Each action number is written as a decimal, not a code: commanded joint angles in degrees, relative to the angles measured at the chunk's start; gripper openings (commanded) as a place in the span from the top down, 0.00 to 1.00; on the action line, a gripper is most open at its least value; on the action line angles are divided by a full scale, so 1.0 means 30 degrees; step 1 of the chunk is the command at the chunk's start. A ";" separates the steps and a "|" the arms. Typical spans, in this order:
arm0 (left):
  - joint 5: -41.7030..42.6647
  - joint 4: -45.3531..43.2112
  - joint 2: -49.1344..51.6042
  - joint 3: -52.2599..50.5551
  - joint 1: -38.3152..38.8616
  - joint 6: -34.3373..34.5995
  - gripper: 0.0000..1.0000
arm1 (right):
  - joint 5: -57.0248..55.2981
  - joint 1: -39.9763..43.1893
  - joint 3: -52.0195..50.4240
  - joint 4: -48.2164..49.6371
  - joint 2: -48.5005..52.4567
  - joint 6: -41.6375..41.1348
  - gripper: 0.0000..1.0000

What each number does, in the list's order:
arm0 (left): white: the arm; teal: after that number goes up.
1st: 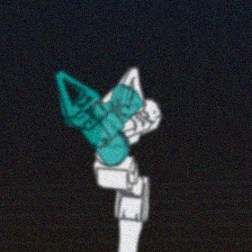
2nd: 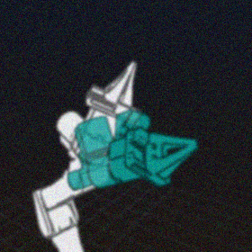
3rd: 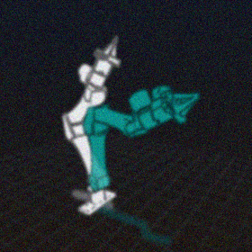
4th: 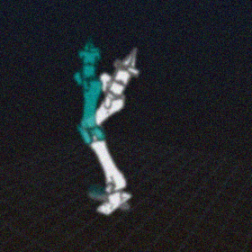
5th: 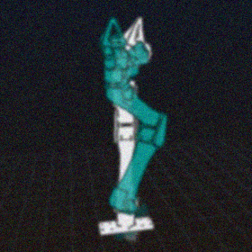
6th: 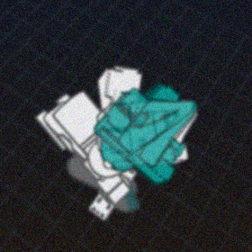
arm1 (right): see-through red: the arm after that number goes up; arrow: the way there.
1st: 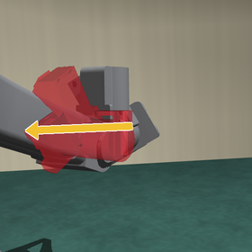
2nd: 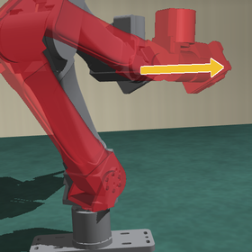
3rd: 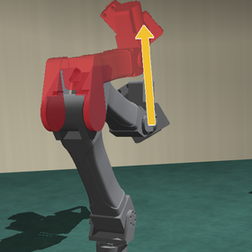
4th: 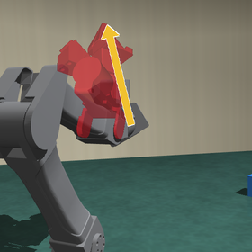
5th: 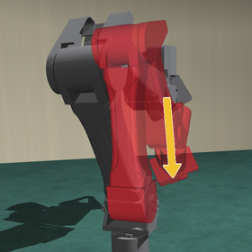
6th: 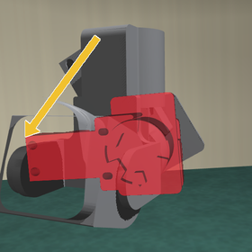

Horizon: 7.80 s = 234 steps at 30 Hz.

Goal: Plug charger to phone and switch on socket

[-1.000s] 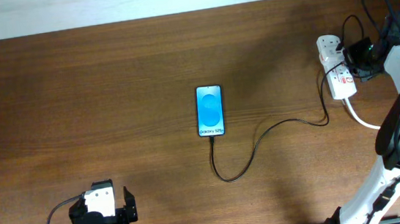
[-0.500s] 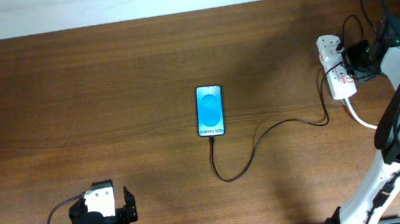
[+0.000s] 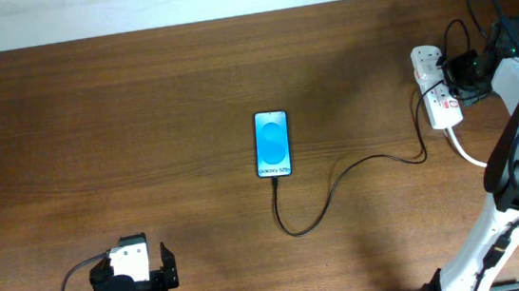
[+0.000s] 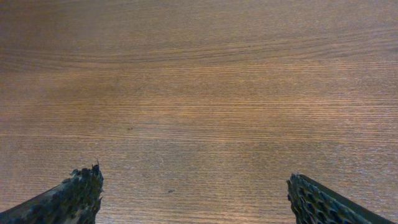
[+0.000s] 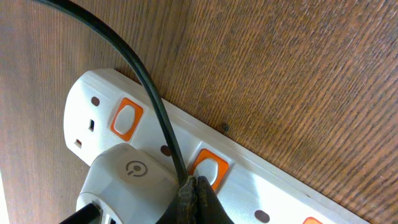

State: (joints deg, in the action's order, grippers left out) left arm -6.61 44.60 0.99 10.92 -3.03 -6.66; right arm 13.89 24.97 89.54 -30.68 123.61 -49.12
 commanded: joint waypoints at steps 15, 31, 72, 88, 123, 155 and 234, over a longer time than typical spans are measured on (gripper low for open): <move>0.0073 0.0029 -0.0109 0.0000 -0.0044 -0.0036 0.01 | 0.2171 -0.0153 0.1005 -0.1676 0.2776 0.0036 0.96; 0.0073 0.0029 -0.0109 0.0000 -0.0044 -0.0036 0.01 | -0.0969 0.0984 0.1020 -0.6054 0.1457 0.2025 0.96; 0.0073 0.0029 -0.0109 0.0000 -0.0044 -0.0036 0.01 | -0.1763 -0.6819 -2.1842 0.7191 -3.7696 1.2225 0.01; 0.0073 0.0029 -0.0109 0.0000 -0.0044 -0.0036 0.01 | -0.4867 -0.6819 -2.9740 0.8714 -4.1142 1.2961 0.01; 0.1800 -1.4324 -0.0233 -0.2761 0.1137 -0.0714 0.01 | -0.4860 -0.6819 -2.9740 0.8706 -4.1142 1.4309 0.02; 0.1719 -1.3282 -0.0240 -0.3483 0.0313 0.1501 0.01 | -0.4860 -0.6819 -2.9740 0.8706 -4.1142 1.4302 0.02; 0.1428 -1.3325 -0.0219 -0.3483 0.0168 0.1996 0.01 | -0.4364 -0.7599 -2.9740 0.8728 -4.1142 1.7296 0.02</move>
State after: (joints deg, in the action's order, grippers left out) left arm -1.89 4.54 0.62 0.73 -2.24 -1.43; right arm 0.25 2.72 0.62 -4.25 0.62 2.81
